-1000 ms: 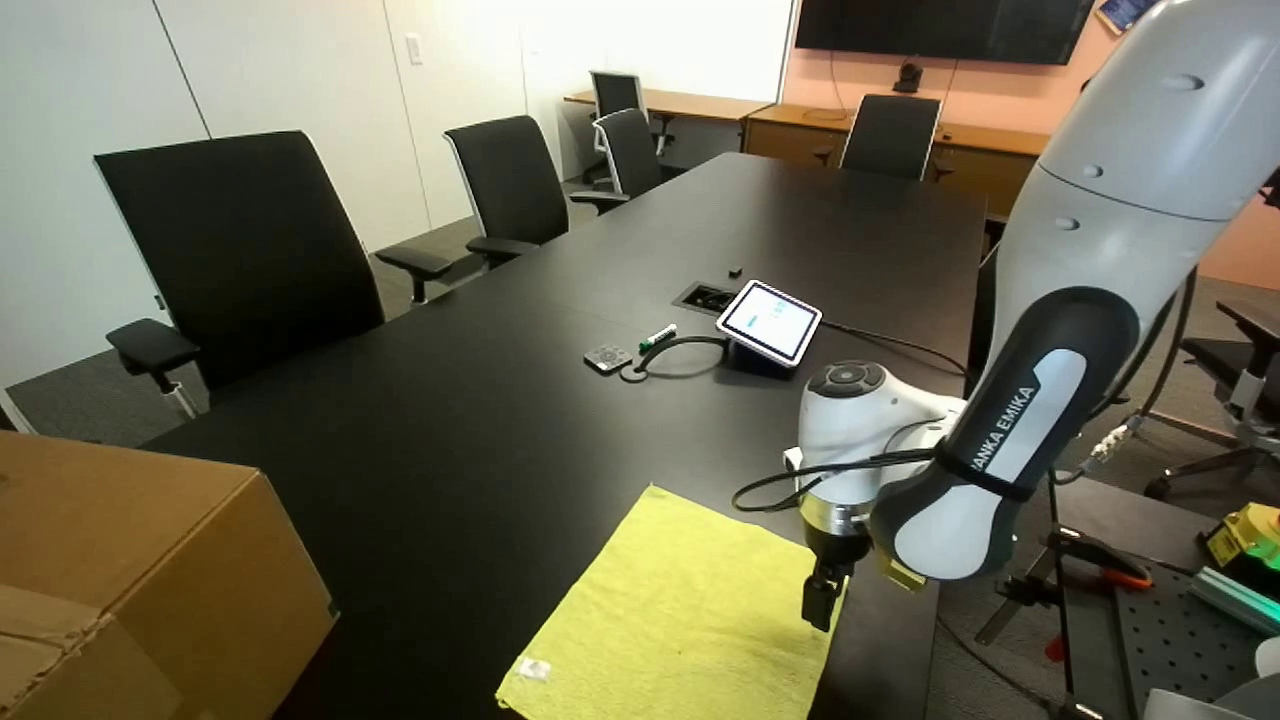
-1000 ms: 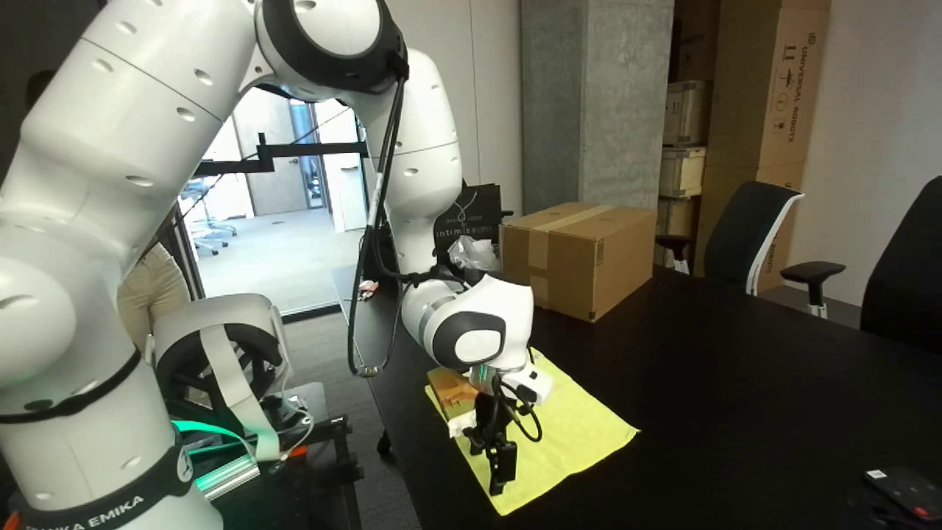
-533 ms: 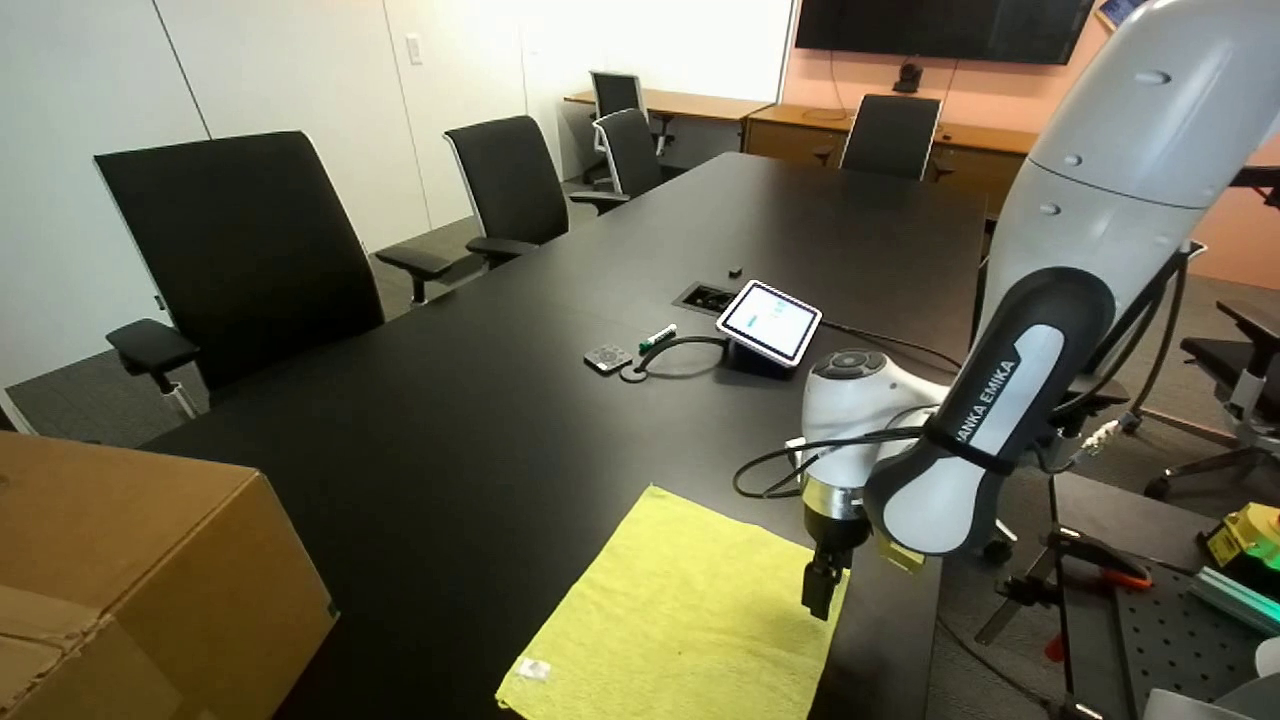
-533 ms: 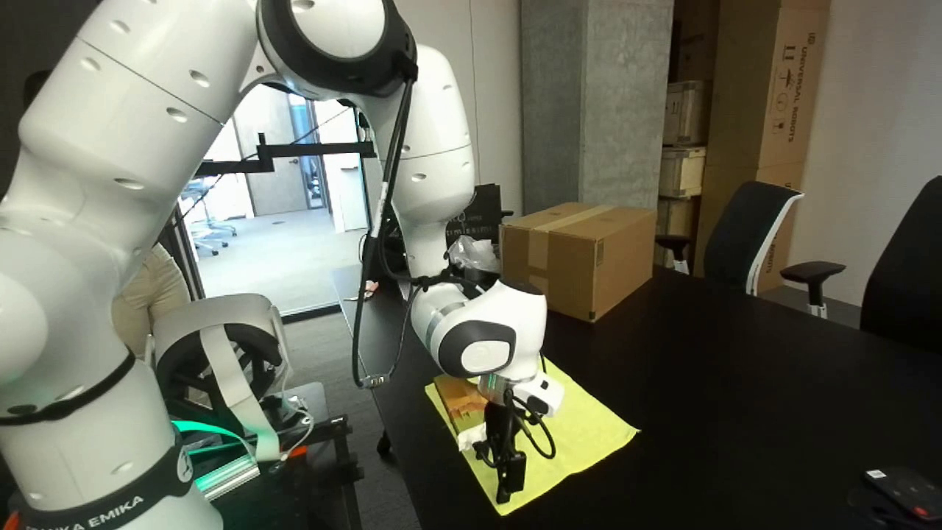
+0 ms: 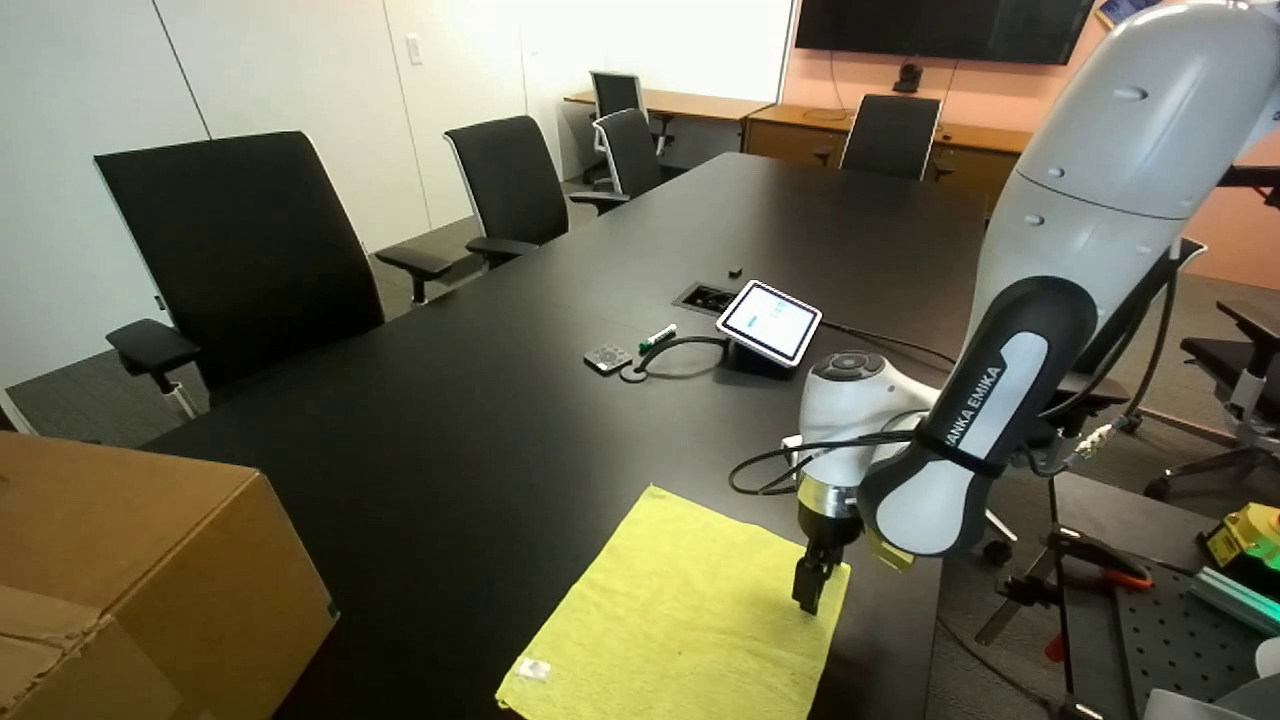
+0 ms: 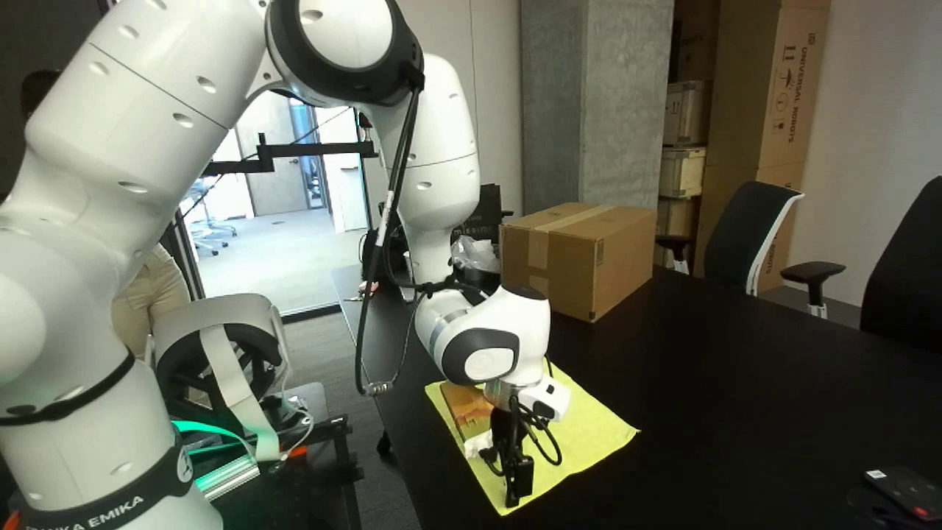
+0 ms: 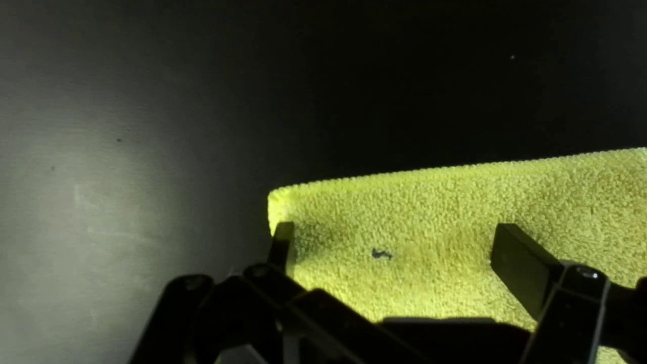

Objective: Fold the yellow towel in half from bottom to top

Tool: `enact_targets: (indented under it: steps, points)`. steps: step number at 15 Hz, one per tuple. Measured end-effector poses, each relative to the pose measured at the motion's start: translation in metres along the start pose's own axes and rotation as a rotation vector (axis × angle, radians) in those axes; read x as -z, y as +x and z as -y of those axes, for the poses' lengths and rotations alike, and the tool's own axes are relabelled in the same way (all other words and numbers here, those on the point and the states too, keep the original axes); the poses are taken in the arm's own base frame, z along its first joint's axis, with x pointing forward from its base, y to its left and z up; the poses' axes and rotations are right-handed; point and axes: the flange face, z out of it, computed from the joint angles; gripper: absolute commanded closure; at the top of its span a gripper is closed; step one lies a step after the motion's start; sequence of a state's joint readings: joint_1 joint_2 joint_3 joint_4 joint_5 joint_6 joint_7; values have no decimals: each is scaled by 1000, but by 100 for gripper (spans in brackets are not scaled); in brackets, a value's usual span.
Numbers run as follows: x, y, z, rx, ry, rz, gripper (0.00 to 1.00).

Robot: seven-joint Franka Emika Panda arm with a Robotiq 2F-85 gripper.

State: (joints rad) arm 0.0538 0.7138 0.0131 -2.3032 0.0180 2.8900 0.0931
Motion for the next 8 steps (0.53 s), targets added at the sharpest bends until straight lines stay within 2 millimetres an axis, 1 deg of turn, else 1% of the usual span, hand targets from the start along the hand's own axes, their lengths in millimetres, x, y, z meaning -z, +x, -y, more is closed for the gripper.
enact_targets:
  steps: [2, 5, 6, 8]
  points:
    - [-6, 3, 0, -1, 0, 1, 0]
    - [-9, 5, 1, 0, 0, 2, 0]
    - [-9, 5, 1, 0, 0, 2, 22]
    - [-10, 6, 2, 2, 0, 2, 33]
